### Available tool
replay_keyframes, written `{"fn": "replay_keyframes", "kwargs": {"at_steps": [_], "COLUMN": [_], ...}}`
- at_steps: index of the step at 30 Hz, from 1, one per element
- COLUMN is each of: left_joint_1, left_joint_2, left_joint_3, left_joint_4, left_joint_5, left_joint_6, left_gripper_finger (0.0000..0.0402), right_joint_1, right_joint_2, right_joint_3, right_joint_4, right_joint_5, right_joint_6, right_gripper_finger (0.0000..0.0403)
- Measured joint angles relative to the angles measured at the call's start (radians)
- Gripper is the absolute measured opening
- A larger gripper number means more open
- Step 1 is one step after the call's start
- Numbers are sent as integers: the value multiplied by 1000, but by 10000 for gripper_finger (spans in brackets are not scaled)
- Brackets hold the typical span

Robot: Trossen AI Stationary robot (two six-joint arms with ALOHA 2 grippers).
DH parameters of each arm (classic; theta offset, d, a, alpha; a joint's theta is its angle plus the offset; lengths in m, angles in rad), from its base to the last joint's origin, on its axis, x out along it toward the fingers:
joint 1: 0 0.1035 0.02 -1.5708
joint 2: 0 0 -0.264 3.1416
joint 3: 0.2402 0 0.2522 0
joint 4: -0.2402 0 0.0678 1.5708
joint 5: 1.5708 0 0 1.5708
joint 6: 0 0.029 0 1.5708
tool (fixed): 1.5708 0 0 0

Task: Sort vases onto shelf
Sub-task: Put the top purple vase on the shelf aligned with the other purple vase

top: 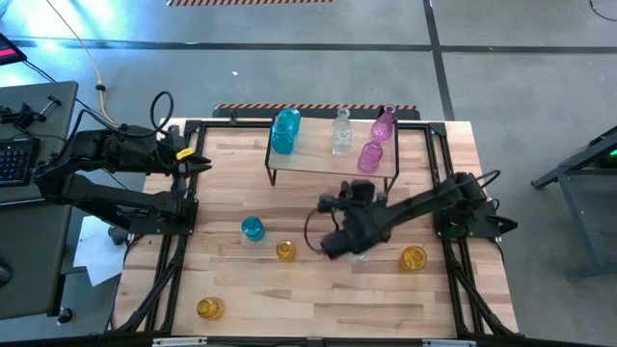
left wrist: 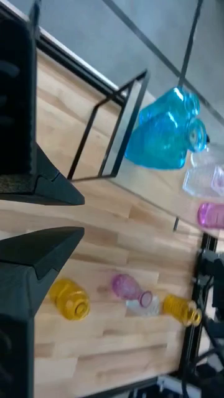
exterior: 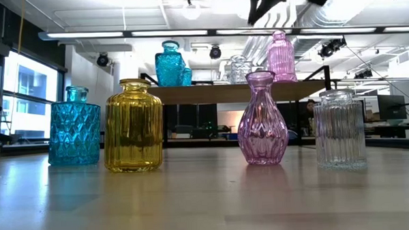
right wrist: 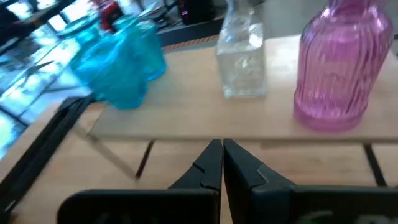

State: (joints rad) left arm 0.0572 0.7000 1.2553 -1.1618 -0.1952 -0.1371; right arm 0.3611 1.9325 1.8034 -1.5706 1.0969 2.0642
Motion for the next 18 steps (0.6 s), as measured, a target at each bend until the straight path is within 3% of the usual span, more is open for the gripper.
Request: {"fn": "replay_keyframes", "kwargs": {"at_steps": [5, 11, 14, 18], "left_joint_1": [0, 0, 0, 0], "left_joint_2": [0, 0, 1, 14], "left_joint_3": [0, 0, 0, 1], "left_joint_4": [0, 1, 7, 13], "left_joint_5": [13, 13, 13, 11], "left_joint_6": [11, 47, 48, 79], "left_gripper_finger": [58, 58, 58, 58], "right_joint_1": [63, 78, 85, 127], "right_joint_2": [-72, -254, -392, -594], "right_joint_3": [0, -32, -125, -327], "right_joint_4": [0, 1, 0, -1], "right_joint_5": [33, 103, 127, 184], "right_joint_6": [-52, -279, -322, -264], "right_gripper_finger": [0, 0, 0, 0]}}
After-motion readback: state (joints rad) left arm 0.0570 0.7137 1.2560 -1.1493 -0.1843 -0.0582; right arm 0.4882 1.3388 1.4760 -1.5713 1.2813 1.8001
